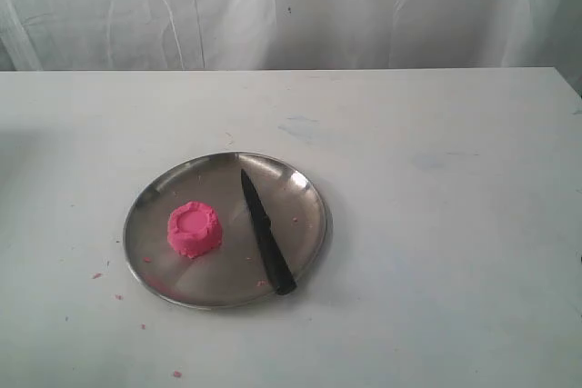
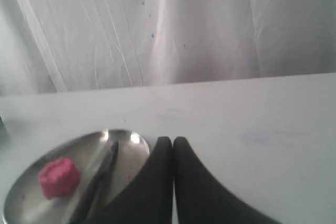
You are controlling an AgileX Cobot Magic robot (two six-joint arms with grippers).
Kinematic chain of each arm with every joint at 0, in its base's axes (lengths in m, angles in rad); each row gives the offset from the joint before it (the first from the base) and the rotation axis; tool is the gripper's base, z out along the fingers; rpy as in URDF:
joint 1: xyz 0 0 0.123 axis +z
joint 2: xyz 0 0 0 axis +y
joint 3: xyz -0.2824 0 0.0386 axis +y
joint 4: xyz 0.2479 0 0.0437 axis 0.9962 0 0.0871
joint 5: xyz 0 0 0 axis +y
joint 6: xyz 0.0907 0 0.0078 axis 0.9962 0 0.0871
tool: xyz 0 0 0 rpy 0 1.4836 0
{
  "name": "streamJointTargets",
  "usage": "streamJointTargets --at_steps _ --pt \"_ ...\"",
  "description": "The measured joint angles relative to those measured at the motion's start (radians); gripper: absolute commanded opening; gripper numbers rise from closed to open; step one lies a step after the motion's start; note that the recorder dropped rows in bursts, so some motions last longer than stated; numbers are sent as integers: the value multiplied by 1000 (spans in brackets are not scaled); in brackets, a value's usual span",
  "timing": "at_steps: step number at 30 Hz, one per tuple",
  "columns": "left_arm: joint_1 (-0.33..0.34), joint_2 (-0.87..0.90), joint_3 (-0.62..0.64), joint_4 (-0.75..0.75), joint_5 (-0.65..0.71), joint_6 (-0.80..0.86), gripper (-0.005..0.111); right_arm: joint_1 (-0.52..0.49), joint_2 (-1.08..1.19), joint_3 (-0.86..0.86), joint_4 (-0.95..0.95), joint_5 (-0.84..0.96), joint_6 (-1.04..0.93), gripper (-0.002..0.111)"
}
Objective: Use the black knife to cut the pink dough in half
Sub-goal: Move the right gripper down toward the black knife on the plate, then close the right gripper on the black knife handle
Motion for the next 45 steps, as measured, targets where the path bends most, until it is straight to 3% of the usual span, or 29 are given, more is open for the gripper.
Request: streamJointTargets --at_steps 7,11,15,20,26,30,35,41,45 --pt "0 0 0 17 0 0 0 0 -4 -7 73 -128 439 0" --pt "0 0 0 22 0 0 0 42 10 -139 -99 -116 499 0" --pt "0 0 0 24 0 0 0 127 172 -437 -208 119 418 0" --pt "0 0 0 24 0 0 0 199 532 -886 -99 685 -102 0" --pt "0 0 0 24 0 0 0 206 1003 -1197 -148 1123 -277 0" --pt "0 0 0 24 0 0 0 222 1242 -1229 -147 1115 -315 0" --pt "0 0 0 24 0 0 0 341 1382 -1230 -241 985 -271 3" --pt "0 0 0 26 0 0 0 516 1581 -1233 -343 805 -160 38" --pt "0 0 0 26 0 0 0 526 1684 -1233 -427 744 -8 40"
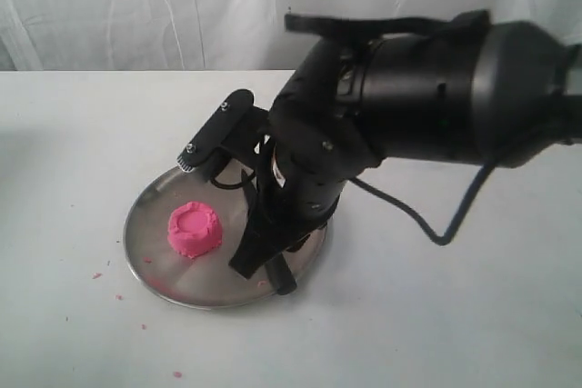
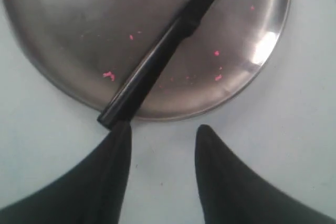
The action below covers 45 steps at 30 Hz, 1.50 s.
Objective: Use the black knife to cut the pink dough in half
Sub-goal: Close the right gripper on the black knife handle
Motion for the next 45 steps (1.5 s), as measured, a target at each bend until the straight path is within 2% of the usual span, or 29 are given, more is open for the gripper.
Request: streamJointTargets --at_steps 5,12,38,45 --pt "0 0 0 0 0 0 0 13 102 -13 -85 -9 97 40" --pt "0 0 0 0 0 0 0 48 181 -60 -103 -5 128 56" --pt "0 0 0 0 0 0 0 68 339 -136 -137 14 141 55" --pt "0 0 0 0 0 0 0 68 350 -138 -160 14 167 43"
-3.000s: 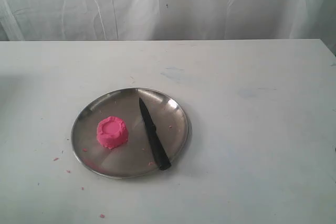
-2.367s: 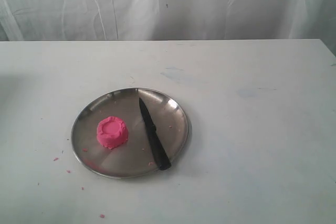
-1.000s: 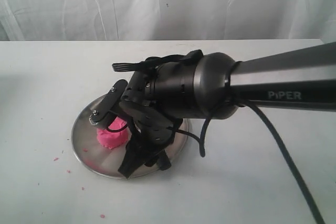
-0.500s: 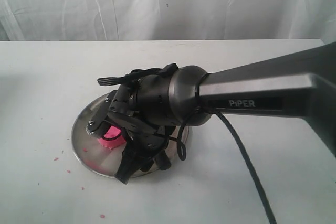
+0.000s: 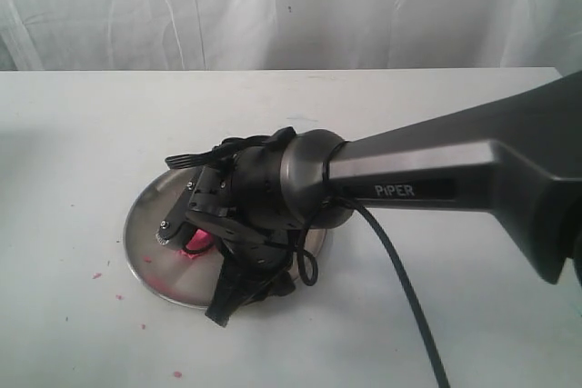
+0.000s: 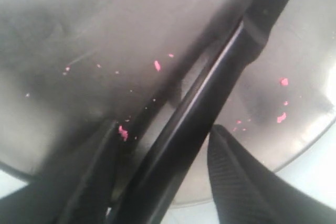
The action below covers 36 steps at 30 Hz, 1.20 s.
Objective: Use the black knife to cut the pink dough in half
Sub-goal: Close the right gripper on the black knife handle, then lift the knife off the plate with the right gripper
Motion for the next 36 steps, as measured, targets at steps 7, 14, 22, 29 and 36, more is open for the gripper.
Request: streamJointTargets --at_steps 7,14,22,29,36 --pt "0 0 0 0 0 0 0 0 2 0 -6 15 28 32" --pt "0 0 0 0 0 0 0 0 2 -21 -16 64 75 17" --pt "0 0 0 0 0 0 0 -17 2 -59 -17 91 86 11" --pt "0 0 0 0 0 0 0 -70 -12 -61 -6 103 96 11" --pt "0 0 0 0 0 0 0 -134 -103 -66 54 81 97 0"
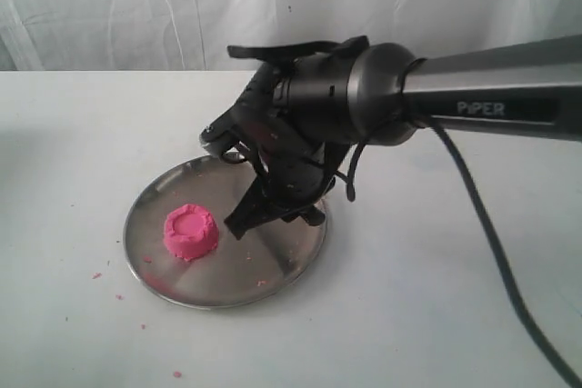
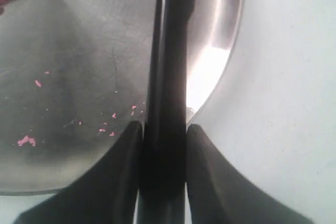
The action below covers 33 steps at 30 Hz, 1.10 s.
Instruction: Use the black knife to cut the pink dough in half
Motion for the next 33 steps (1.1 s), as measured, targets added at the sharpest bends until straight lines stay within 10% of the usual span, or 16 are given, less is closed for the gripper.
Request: streamJointTargets --at_steps 21,33 --pt "0 0 0 0 0 0 0 -58 -136 -2 471 76 -390 0" --pt "0 0 0 0 0 0 0 -398 -222 202 1533 193 -1095 0"
